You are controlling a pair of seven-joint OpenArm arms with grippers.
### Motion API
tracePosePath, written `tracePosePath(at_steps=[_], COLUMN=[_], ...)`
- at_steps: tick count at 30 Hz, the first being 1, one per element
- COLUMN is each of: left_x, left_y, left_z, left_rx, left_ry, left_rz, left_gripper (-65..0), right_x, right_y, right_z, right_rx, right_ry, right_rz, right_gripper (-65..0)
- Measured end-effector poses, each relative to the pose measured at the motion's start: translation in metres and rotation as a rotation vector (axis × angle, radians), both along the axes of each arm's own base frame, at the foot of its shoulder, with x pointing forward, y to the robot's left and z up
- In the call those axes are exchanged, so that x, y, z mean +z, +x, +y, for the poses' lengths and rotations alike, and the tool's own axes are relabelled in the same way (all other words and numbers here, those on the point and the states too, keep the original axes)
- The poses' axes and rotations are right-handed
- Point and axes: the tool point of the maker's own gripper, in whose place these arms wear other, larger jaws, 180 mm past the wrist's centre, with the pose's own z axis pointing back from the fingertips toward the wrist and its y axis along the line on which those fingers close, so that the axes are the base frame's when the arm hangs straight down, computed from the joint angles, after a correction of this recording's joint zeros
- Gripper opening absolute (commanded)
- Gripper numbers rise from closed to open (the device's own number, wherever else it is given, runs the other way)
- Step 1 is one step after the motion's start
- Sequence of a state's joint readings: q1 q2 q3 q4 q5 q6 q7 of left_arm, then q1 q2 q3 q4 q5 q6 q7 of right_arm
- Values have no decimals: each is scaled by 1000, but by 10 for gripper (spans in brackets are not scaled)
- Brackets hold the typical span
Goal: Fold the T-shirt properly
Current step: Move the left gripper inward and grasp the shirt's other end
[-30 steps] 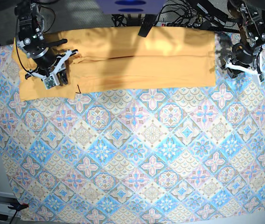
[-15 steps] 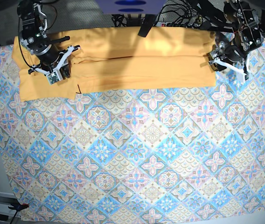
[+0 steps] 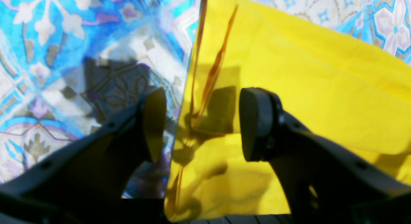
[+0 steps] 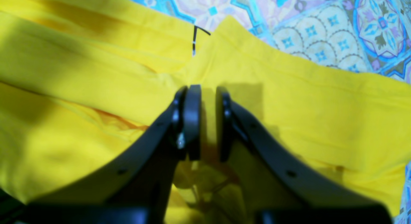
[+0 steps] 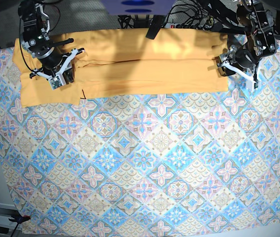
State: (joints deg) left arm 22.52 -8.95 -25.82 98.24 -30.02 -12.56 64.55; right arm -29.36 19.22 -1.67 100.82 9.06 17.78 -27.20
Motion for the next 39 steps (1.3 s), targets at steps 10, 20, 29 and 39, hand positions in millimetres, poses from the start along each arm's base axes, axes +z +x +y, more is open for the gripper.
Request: tracePosePath(at_steps=[10,20,29,39], left_x=[-25,-27,-30,-21], left_y=[-5,-5,-6,-20], left_z=[4,-1,-10,-58], left_rx=[41,29,-35,-144], left_ry=[-44,-47,-13,-97], left_rz=[57,57,66,79], left_gripper=[-287,-294,-294,-294], right_x=[0,0,0,0], right_y=[0,0,0,1], right_z=[0,1,1,1], right_rx=[1,2,1,2], right_ry=[-1,1,1,3], right_rz=[1,1,1,-3], right_gripper=[-568,-568,-568,-568])
